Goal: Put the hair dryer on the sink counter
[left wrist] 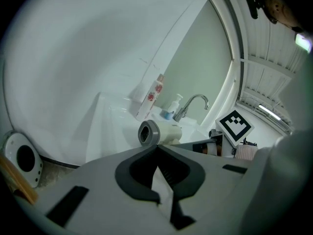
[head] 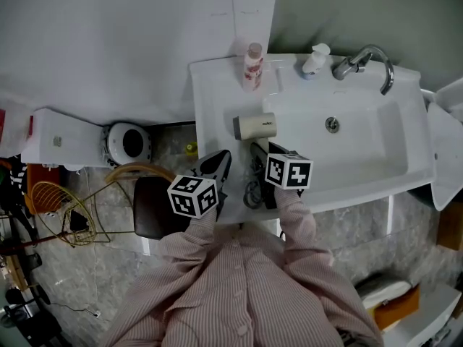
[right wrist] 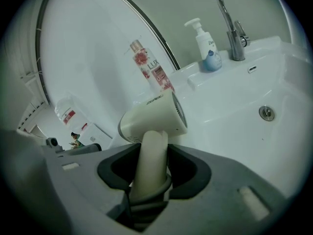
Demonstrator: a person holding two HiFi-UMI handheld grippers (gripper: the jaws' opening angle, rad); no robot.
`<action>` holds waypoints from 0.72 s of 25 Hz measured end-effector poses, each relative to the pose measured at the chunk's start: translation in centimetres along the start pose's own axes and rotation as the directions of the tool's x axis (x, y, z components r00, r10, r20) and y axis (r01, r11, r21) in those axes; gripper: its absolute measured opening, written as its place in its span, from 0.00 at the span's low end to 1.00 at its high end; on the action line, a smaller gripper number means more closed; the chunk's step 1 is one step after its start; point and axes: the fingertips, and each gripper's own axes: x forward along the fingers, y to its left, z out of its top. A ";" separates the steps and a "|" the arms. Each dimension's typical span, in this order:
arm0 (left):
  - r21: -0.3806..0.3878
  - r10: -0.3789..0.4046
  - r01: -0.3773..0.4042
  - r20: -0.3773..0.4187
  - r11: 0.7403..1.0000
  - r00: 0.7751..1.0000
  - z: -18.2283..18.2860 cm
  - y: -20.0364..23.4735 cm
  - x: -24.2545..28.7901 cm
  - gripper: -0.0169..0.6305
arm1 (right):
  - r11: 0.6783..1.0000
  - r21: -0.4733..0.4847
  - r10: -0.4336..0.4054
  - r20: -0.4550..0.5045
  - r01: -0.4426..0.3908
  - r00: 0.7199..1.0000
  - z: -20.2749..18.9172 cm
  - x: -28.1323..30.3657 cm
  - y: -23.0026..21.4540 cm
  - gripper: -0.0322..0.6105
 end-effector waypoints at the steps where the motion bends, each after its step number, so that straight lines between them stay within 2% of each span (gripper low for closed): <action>1: -0.001 0.002 -0.002 0.000 1.000 1.000 0.0 0.1 0.0 0.02 | 1.000 -0.004 -0.004 -0.009 0.004 1.000 -0.3 0.2 -0.1 0.32; 12: -0.009 0.003 -0.003 0.001 1.000 1.000 0.0 0.7 -0.1 0.02 | 1.000 -0.025 -0.017 -0.042 0.016 0.999 -1.3 1.2 -0.1 0.32; 18: -0.004 -0.004 0.004 0.008 1.000 1.000 0.3 0.7 -0.3 0.02 | 0.998 -0.022 -0.052 -0.060 0.051 0.997 -1.7 1.2 -0.5 0.32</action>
